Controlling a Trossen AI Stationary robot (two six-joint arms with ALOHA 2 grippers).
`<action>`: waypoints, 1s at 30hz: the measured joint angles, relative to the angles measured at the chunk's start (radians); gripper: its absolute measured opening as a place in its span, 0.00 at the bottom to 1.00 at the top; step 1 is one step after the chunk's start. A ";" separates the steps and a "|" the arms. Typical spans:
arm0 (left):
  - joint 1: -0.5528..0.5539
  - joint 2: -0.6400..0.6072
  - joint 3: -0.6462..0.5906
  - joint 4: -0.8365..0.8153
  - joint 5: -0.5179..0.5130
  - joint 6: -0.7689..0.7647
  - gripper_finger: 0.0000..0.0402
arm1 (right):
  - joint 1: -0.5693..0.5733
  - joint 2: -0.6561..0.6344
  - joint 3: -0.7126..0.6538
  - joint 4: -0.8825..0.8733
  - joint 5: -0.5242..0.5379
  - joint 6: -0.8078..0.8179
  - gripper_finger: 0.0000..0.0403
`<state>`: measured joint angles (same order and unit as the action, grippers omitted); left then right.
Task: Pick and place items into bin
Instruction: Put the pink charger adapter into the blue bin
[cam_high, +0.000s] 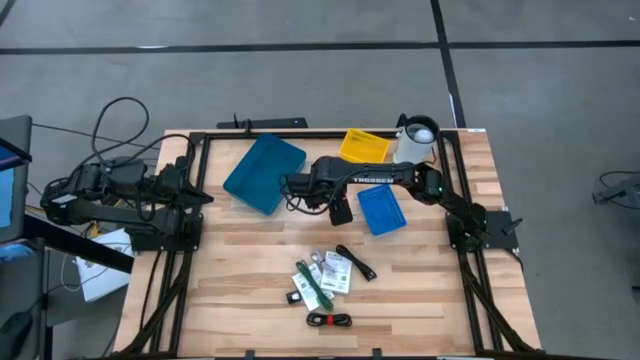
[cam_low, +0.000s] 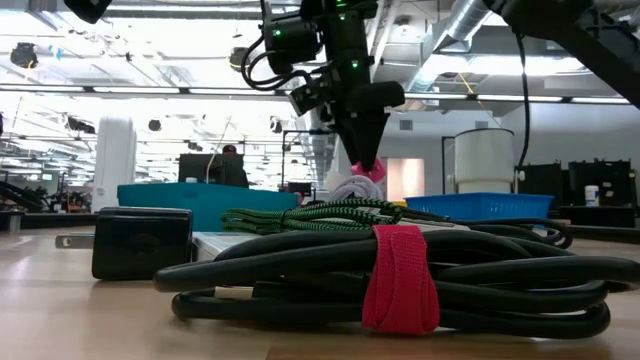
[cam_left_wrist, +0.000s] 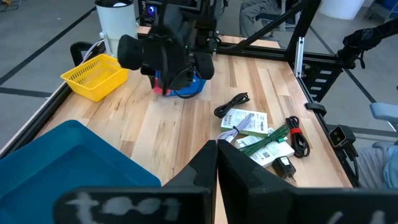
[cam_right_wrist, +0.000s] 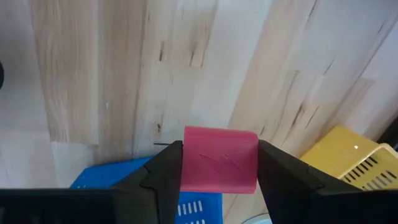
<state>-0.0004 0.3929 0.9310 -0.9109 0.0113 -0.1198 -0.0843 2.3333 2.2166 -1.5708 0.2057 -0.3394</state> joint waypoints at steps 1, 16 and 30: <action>0.000 0.000 0.000 0.000 0.000 0.000 0.00 | 0.002 -0.006 -0.002 0.000 -0.004 0.000 0.43; 0.000 0.000 0.000 0.000 0.000 0.000 0.00 | 0.033 -0.180 0.000 0.000 -0.024 0.097 0.42; 0.000 0.000 0.000 0.000 0.000 0.000 0.00 | 0.044 -0.395 -0.045 -0.001 -0.077 0.173 0.42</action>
<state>-0.0003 0.3928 0.9310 -0.9108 0.0113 -0.1196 -0.0405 1.9385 2.1713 -1.5721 0.1284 -0.1662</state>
